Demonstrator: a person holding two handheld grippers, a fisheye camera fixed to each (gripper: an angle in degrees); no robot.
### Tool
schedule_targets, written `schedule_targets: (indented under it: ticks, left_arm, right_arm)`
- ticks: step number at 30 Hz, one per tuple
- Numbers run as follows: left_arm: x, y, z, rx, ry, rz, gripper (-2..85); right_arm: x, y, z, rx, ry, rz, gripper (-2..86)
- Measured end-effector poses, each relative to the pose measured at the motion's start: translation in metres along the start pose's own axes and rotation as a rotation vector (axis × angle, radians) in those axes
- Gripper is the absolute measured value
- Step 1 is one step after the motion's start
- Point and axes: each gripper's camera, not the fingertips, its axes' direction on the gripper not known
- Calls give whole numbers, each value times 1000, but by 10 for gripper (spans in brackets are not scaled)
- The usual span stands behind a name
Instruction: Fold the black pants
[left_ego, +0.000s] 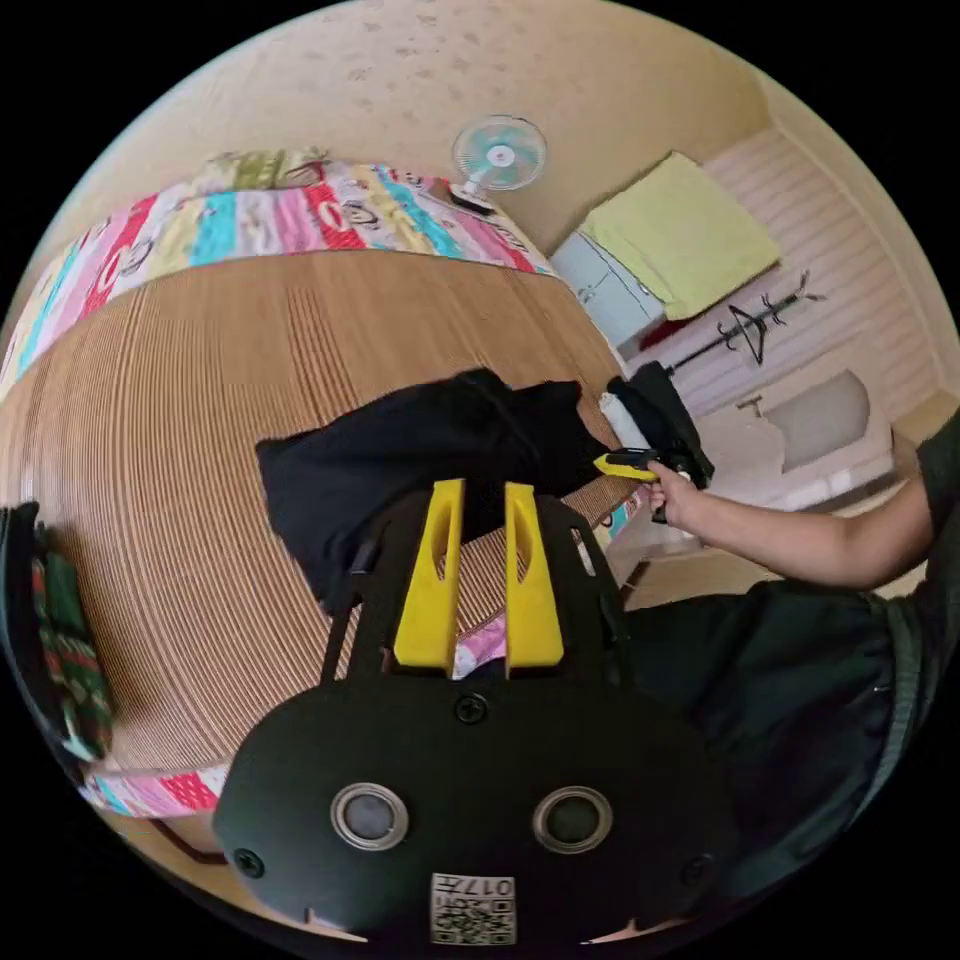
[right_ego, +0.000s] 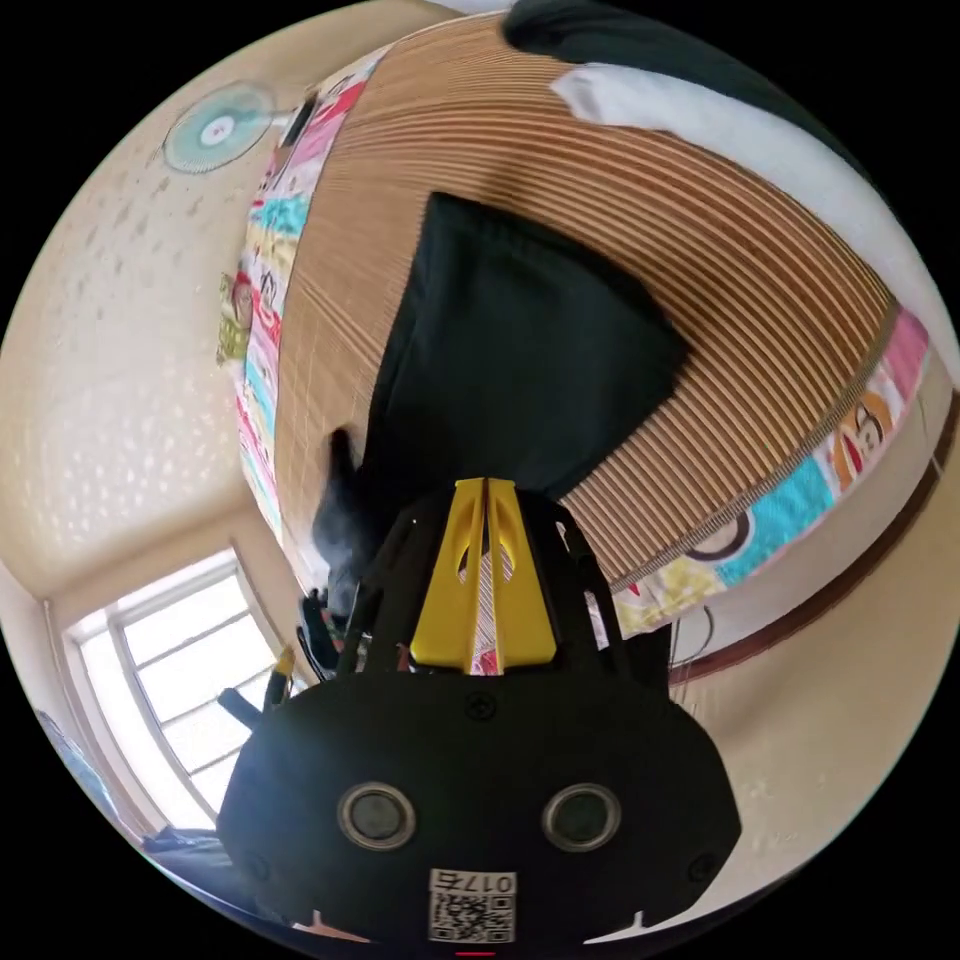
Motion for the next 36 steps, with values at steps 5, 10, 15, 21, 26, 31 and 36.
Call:
schedule_targets:
  ticks: [5, 10, 15, 21, 26, 31, 36]
  left_arm:
    - [-130, 22, 37, -54, -70, -474, 177]
    - [-202, 38, 121, -262, 203, -717, 187]
    - [-213, 40, 131, -391, 249, -516, 99]
    - [-259, 104, 86, -175, 239, -626, 110]
    - [-278, 110, 120, -124, 371, -707, 189]
    - [-272, 84, 134, -205, 317, -687, 86]
    - [-227, 32, 49, 24, 465, -387, 69]
  right_arm:
    - [-68, -22, 40, -130, 117, -315, 27]
    - [-126, -36, 92, -233, 108, -512, 116]
    - [-136, -50, 129, -437, 157, -552, 61]
    - [-82, -39, 122, -532, 233, -517, 39]
    - [-96, -27, 83, -193, 168, -505, 23]
    - [-112, -38, 121, -240, 326, -497, 9]
    - [-115, -54, 153, -279, 211, -390, 4]
